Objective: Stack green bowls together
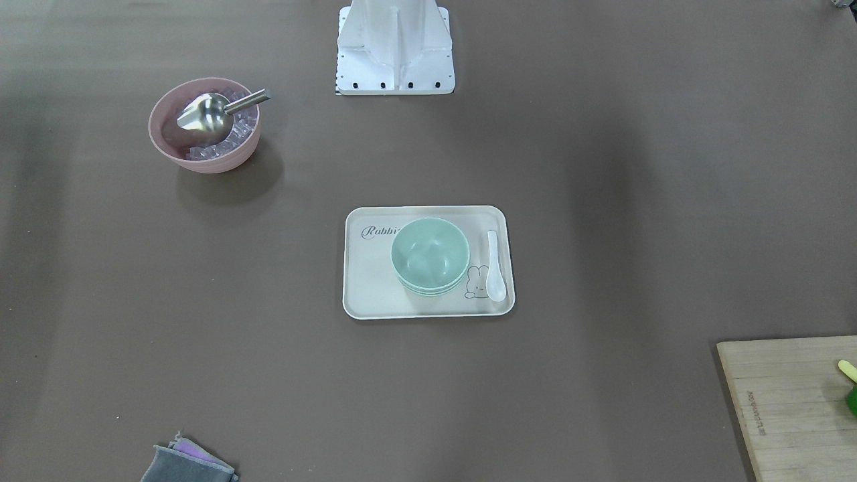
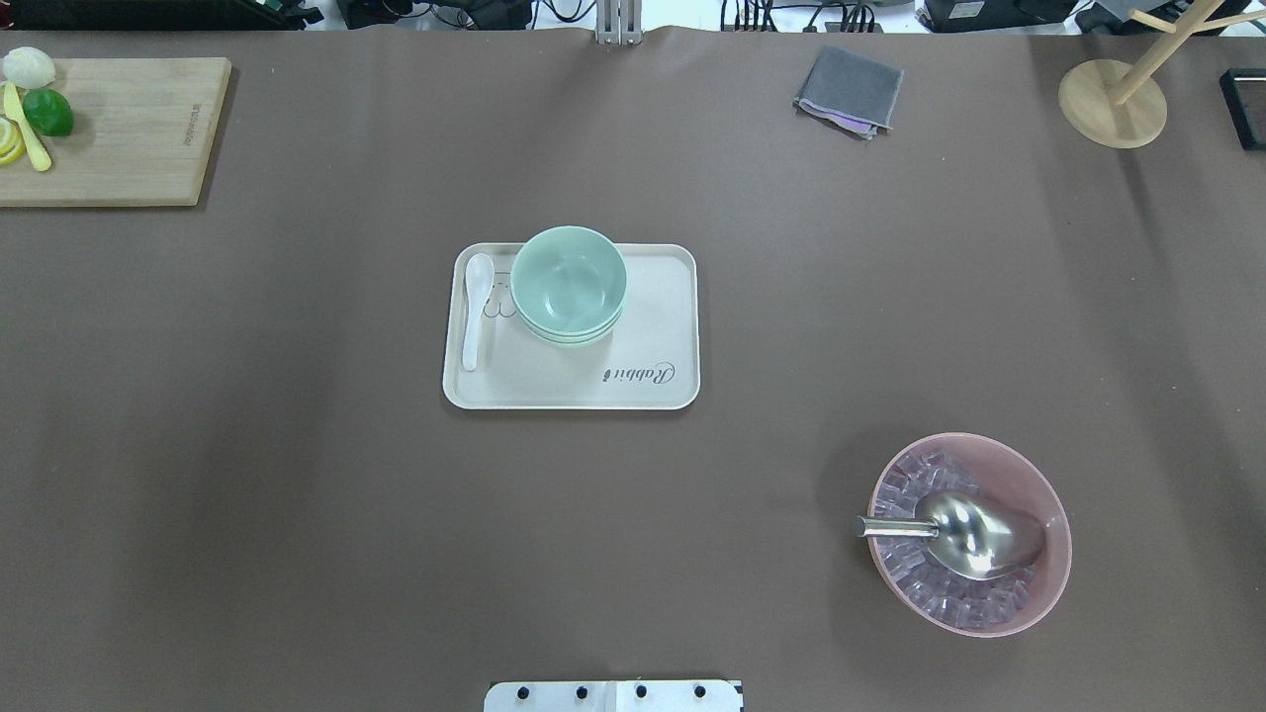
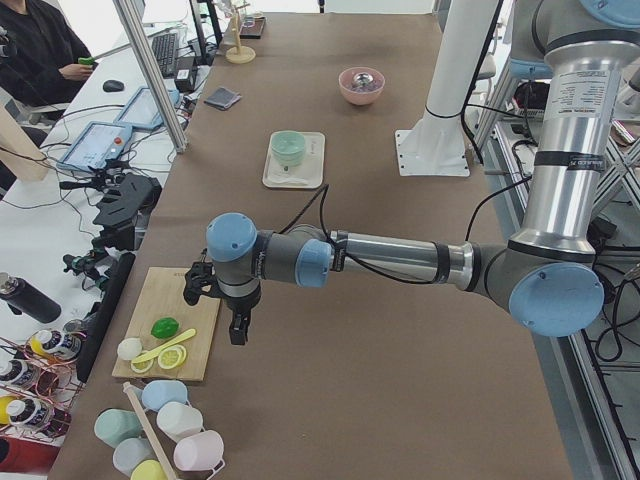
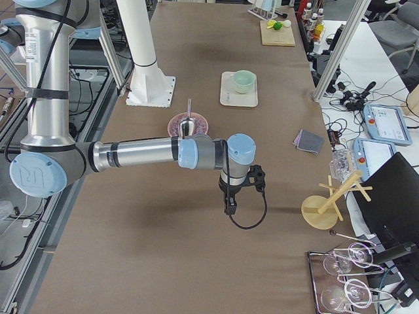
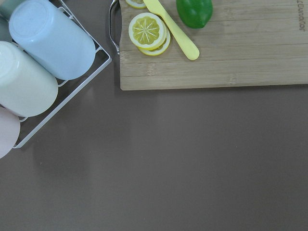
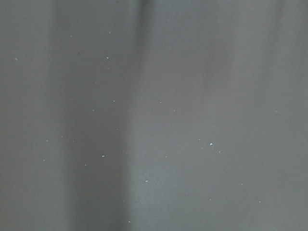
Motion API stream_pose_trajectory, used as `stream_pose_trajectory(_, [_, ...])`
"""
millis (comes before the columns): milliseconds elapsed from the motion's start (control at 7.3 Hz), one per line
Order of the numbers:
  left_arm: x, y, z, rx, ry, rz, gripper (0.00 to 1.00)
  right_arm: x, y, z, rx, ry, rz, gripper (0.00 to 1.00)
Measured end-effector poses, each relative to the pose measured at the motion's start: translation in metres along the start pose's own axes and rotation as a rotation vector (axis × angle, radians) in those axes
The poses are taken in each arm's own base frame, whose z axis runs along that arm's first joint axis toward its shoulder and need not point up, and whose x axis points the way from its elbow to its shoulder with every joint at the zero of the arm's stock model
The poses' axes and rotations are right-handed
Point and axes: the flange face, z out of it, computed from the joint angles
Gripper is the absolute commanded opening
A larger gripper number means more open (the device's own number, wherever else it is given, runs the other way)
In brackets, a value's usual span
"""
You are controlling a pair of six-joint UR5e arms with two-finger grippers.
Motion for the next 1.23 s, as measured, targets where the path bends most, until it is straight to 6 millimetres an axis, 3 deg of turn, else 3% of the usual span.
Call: stream_pose_trajectory(1234, [-0.0034,0.0011,0.0042,-0.008,-0.001,-0.011,0.98,-0.0103,-0.0036,-0.0119,0.005,0.001,0.008,1.0])
